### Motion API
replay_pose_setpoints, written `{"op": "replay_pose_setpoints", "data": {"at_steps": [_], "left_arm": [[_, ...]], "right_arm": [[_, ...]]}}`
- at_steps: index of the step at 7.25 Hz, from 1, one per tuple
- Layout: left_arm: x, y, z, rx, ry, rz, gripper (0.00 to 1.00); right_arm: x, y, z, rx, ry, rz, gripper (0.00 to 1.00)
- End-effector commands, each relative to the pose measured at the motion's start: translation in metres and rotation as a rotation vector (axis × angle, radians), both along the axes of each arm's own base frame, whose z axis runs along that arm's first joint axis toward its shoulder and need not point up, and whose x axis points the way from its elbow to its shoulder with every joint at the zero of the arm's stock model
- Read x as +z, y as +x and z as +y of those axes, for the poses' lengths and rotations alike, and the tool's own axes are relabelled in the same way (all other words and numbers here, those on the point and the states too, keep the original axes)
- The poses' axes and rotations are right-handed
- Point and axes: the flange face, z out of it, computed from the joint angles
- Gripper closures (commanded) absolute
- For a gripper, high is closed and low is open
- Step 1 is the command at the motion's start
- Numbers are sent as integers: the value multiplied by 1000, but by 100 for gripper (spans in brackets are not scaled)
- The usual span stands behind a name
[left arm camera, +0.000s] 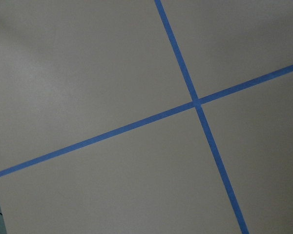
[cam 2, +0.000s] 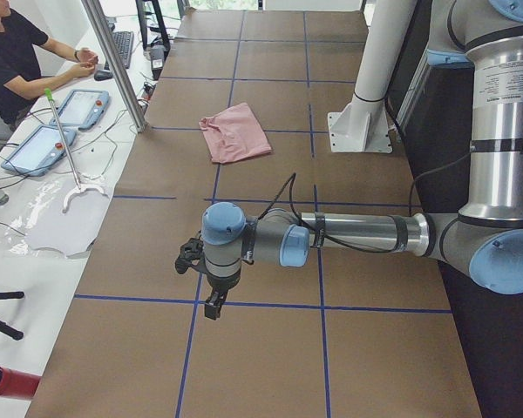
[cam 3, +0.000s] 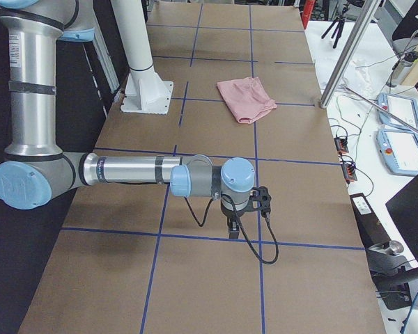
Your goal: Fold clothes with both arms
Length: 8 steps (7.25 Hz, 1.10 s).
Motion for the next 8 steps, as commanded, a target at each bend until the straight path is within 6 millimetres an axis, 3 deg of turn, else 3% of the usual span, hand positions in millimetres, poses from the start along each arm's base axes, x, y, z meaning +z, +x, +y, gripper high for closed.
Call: {"op": "replay_pose_setpoints", "data": {"at_steps": [1,8], "left_arm": [[13,7,11,4,-90,95,0],[20,7,17,5,-97,97,0]], "right_arm": [[7,1,1,-1,-13,6,0],[9,1,1,84,-100,23,0]]}}
